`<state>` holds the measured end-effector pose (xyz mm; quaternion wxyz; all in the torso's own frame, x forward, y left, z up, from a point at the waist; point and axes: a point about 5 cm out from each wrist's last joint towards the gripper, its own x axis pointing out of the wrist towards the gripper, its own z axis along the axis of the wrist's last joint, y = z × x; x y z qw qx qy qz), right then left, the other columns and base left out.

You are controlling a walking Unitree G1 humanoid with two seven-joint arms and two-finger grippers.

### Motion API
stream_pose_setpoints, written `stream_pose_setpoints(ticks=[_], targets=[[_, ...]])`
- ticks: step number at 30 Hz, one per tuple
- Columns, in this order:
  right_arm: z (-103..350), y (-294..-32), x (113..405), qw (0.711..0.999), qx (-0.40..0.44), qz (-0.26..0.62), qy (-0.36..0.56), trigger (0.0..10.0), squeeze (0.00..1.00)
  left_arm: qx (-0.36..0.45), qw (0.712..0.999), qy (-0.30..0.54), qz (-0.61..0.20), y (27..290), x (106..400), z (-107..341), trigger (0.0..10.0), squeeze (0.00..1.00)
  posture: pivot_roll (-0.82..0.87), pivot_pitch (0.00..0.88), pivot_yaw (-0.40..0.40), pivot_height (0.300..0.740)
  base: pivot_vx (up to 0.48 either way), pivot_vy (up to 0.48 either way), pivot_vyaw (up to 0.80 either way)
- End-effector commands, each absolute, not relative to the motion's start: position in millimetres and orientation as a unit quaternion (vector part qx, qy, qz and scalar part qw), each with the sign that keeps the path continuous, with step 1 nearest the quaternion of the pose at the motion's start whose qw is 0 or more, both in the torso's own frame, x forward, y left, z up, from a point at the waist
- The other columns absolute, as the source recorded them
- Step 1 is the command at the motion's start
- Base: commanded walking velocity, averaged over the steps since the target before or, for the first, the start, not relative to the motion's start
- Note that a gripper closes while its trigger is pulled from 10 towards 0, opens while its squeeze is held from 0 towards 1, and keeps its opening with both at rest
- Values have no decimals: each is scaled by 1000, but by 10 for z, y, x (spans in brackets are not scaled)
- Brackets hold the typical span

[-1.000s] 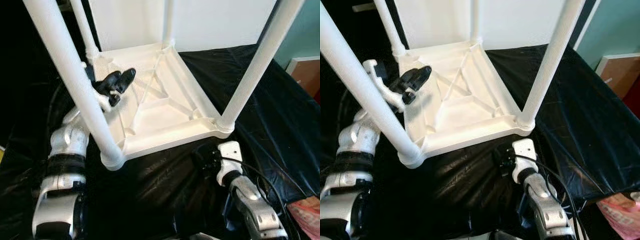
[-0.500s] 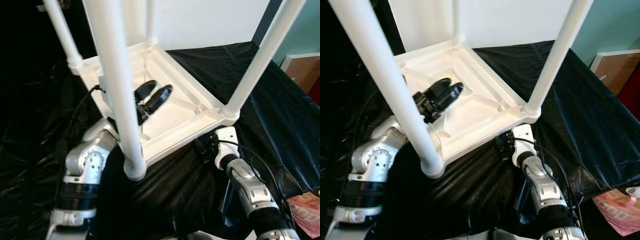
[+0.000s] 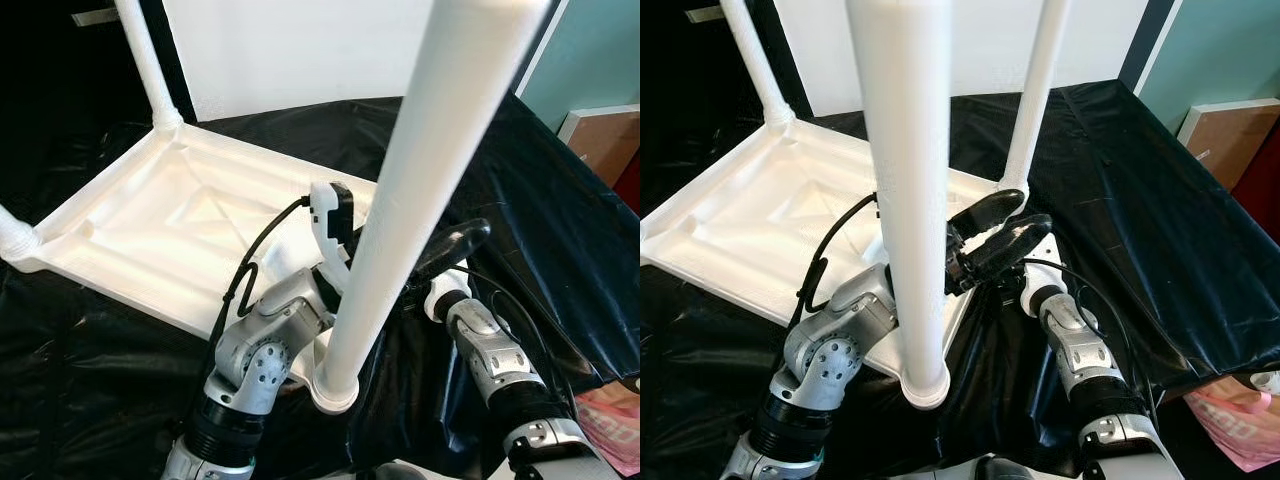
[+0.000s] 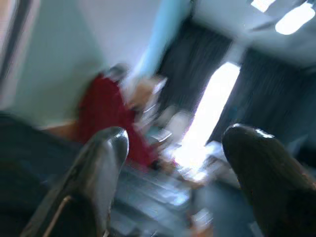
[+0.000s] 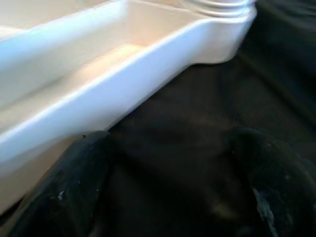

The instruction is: Building children table

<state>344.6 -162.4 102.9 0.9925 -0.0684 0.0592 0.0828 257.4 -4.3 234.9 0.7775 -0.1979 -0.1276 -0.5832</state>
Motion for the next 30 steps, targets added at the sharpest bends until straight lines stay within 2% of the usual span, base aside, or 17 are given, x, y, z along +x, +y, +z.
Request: stream_pose_setpoints(ticks=[1, 4, 6, 8, 10, 11, 13, 17, 23, 27, 30], targets=[[962, -1783, 3436, 994, -74, 36, 72, 10000, 0, -157, 817, -100, -546, -89, 2685, 2191, 10000, 0, -21, 106, -16, 740, 0, 0, 0], [1002, -1925, 3405, 996, -64, 12, 56, 10000, 0, -94, 845, -89, -519, 98, 2786, 2059, 10000, 0, -24, 108, -12, 740, 0, 0, 0], [1006, -1935, 3403, 996, -63, 10, 54, 10000, 0, -88, 846, -88, -519, 115, 2787, 2051, 10000, 0, -24, 108, -12, 740, 0, 0, 0], [1017, -2015, 3342, 997, -65, -1, 46, 10000, 0, -51, 850, -77, -519, 264, 2789, 1984, 10000, 0, -25, 109, -7, 740, 0, 0, 0], [1020, -2037, 3324, 997, -66, -4, 43, 10000, 0, -40, 851, -74, -519, 307, 2788, 1967, 10000, 0, -25, 109, -7, 740, 0, 0, 0], [1011, -2075, 3254, 997, -68, -3, 41, 10000, 0, -10, 847, -74, -526, 434, 2751, 1936, 10000, 0, -28, 110, -5, 740, 0, 0, 0], [1003, -2088, 3233, 997, -70, -2, 39, 10000, 0, 4, 846, -76, -527, 476, 2741, 1921, 10000, 0, -28, 110, -5, 740, 0, 0, 0], [1010, -2117, 3082, 997, -72, 15, 25, 10000, 0, 68, 845, -80, -524, 755, 2682, 1858, 10000, 0, -34, 107, -4, 740, 0, 0, 0], [1051, -2108, 2997, 997, -65, 33, 10, 10000, 0, 97, 847, -81, -516, 907, 2657, 1846, 10000, 0, -37, 105, -5, 740, 0, 0, 0], [1166, -2046, 2781, 996, -40, 76, -15, 10000, 0, 190, 842, -74, -499, 1296, 2593, 1847, 10000, 0, -39, 101, -12, 740, 0, 0, 0], [1191, -2013, 2724, 995, -37, 91, -18, 10000, 0, 213, 839, -67, -496, 1395, 2570, 1849, 10000, 0, -40, 100, -15, 740, 0, 0, 0]])
